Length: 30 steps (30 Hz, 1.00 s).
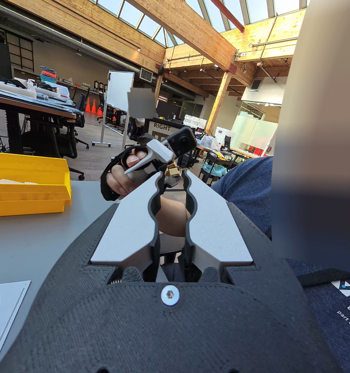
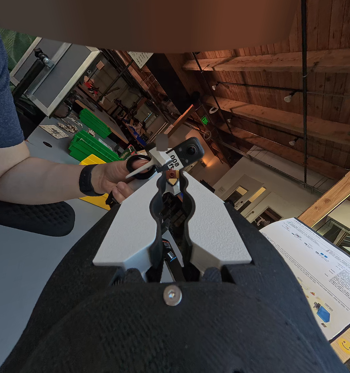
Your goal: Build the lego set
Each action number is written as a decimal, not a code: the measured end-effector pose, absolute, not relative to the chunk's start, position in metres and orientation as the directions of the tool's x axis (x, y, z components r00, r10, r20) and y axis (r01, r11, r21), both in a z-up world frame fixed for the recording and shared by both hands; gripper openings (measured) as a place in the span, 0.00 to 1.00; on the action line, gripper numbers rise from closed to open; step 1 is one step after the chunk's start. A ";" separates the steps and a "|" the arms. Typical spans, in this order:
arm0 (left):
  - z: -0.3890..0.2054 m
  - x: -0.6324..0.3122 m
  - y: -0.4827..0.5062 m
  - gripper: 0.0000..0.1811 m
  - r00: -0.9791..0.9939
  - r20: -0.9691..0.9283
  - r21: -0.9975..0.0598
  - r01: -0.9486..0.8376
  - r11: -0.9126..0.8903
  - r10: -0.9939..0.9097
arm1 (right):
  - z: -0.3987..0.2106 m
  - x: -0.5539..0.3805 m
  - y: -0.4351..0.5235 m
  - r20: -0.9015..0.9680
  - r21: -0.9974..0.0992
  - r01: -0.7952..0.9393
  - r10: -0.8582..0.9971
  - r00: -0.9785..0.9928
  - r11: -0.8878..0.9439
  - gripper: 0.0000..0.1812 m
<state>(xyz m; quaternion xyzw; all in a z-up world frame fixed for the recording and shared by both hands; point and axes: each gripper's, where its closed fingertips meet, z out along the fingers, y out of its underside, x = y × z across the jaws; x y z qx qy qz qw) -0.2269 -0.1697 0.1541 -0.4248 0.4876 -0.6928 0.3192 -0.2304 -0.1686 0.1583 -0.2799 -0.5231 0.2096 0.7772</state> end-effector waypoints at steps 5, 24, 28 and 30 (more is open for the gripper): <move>0.151 -0.226 -0.169 0.04 -0.444 0.284 -0.946 0.016 -0.325 -0.850 | 0.156 -0.230 -0.168 0.704 -0.651 -0.017 0.612 0.361 0.759 0.07; 0.021 -0.221 -0.125 0.04 -0.139 0.284 -0.819 -0.550 -0.164 -0.949 | 0.146 -0.216 -0.159 0.542 -0.787 -0.155 0.789 0.289 0.597 0.07; -0.060 -0.227 -0.100 0.04 -0.019 0.172 -0.590 -0.803 -0.087 -0.985 | 0.129 -0.208 -0.141 0.564 -0.800 -0.008 0.756 0.333 0.600 0.06; -0.090 -0.224 -0.093 0.04 0.009 0.150 -0.501 -0.861 -0.084 -0.989 | 0.121 -0.205 -0.135 0.575 -0.801 0.048 0.745 0.339 0.597 0.06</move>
